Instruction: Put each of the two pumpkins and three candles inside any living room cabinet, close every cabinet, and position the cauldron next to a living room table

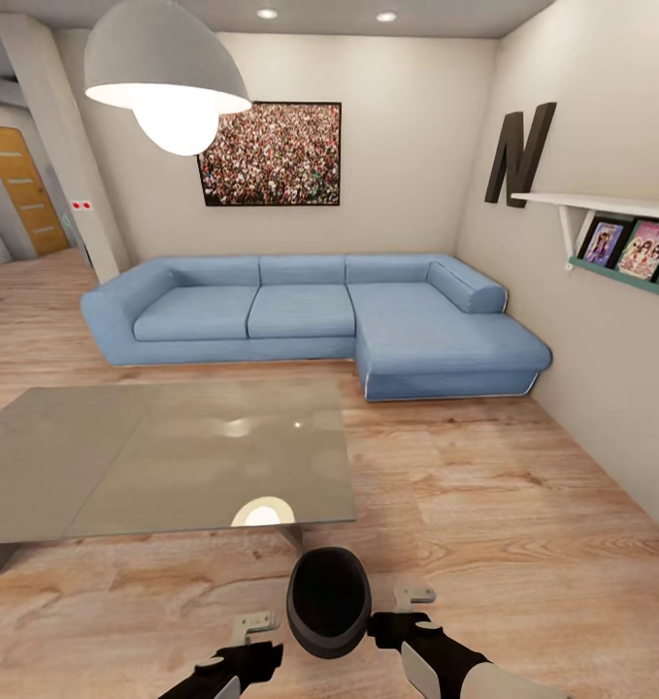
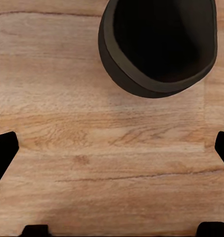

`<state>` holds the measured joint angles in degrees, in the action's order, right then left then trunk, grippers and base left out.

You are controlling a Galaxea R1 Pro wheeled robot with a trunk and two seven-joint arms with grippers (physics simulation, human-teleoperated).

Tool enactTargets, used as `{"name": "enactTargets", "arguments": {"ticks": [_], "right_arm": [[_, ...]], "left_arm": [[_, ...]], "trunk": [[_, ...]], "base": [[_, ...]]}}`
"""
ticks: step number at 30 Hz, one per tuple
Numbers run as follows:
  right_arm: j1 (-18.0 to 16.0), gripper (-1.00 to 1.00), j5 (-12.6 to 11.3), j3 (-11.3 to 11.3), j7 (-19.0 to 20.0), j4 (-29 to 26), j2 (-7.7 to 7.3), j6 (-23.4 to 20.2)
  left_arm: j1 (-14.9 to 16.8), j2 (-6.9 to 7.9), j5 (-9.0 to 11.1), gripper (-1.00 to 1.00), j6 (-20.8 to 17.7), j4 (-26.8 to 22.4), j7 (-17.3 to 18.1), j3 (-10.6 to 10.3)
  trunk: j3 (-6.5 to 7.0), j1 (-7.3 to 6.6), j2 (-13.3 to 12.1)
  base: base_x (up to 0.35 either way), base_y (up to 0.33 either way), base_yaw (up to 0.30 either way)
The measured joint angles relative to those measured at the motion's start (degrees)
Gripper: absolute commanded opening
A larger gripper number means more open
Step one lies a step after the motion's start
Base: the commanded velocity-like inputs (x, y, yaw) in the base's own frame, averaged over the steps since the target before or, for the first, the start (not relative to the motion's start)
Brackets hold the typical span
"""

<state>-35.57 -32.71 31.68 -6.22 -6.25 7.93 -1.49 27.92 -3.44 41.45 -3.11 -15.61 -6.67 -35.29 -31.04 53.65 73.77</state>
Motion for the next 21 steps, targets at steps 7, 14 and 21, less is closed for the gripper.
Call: {"name": "enactTargets", "arguments": {"ticks": [7,14,21], "right_arm": [[0.1,1.00,0.0,0.0,-0.2,0.5,-0.05,0.1],[5.0,1.00,-0.2,-0.3,-0.6,0.8,-0.03,0.2],[8.7,1.00,-0.3,-0.4,-0.7,2.9,0.02,1.7]], "left_arm": [[0.0,0.93,0.0,1.00,-3.0,4.2,-1.7,0.0],[-0.1,2.49,0.1,1.00,-2.6,12.3,-1.9,-0.1],[-1.7,4.60,0.2,1.00,-2.3,14.3,-1.9,-0.1]], "trunk": [[1.25,-1.54,-2.8],[2.51,-3.08,-5.6],[3.76,-4.61,-8.4]], "base": [[0.000,0.000,0.000],[0.000,0.000,0.000],[0.000,0.000,0.000]]}}
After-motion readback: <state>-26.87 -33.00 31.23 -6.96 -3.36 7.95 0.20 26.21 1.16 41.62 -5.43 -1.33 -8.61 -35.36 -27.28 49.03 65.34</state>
